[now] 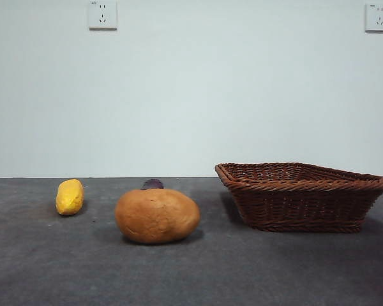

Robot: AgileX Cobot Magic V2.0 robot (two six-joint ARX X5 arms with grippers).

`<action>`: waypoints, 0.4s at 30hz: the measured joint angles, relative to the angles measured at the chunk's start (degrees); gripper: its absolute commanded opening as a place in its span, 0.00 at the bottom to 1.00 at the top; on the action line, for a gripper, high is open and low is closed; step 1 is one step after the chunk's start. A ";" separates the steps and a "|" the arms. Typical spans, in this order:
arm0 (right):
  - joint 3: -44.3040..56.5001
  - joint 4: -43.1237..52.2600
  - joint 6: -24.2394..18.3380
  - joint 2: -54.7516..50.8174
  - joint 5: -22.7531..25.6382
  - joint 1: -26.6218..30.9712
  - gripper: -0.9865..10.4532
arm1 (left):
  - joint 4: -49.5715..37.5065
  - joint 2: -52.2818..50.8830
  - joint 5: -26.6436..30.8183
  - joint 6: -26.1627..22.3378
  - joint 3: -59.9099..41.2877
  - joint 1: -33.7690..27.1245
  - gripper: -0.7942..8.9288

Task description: Help me put the vegetables on the table into the basket

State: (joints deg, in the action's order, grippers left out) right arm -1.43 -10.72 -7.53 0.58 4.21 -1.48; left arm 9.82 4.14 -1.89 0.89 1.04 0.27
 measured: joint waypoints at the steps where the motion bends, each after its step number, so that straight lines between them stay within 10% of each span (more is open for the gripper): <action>1: 0.00 -0.02 0.00 0.00 -0.15 0.00 0.09 | 0.00 0.00 0.00 0.00 0.00 0.00 0.08; 12: 0.00 -0.17 8.81 0.00 -3.19 0.00 0.09 | 0.00 0.00 0.00 0.00 0.00 0.00 0.08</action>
State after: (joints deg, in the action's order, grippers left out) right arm -1.43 -10.90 1.28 0.58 1.02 -1.48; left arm 9.82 4.14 -1.89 0.89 1.04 0.27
